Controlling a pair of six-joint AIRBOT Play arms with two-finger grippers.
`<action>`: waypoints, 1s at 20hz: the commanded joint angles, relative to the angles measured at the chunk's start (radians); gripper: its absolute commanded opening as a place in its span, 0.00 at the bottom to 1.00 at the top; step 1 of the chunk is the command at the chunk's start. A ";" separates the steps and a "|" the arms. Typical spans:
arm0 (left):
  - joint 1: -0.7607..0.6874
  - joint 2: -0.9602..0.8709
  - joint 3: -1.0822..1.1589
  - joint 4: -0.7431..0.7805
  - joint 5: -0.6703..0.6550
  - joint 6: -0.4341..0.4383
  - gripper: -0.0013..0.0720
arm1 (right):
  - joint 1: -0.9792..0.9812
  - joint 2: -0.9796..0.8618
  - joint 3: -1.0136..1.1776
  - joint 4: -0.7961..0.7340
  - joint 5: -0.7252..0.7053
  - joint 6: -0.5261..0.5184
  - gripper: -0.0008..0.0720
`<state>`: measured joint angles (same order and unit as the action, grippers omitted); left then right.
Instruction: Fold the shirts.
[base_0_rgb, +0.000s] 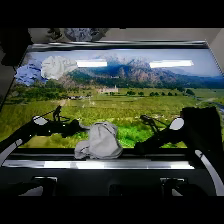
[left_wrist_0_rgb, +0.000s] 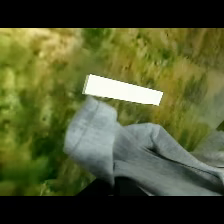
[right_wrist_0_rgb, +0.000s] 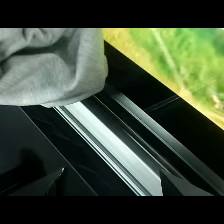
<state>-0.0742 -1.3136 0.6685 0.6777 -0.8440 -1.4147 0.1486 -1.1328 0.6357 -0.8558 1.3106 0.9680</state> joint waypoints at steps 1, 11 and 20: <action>-0.008 -0.010 0.005 -0.005 0.048 -0.051 0.07 | 0.171 -0.001 -0.034 0.039 -0.164 0.037 1.00; -0.008 0.009 0.007 -0.006 0.030 -0.052 0.07 | 0.262 -0.169 -0.033 0.280 -0.381 0.006 0.65; 0.015 0.178 0.388 -0.005 0.034 0.231 0.07 | 0.107 -0.020 0.452 -0.196 -0.185 -0.117 0.08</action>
<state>-0.0708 -1.2098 0.8932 0.6731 -0.8146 -1.2964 0.3260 -1.2221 0.8673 -0.8101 1.0431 0.8696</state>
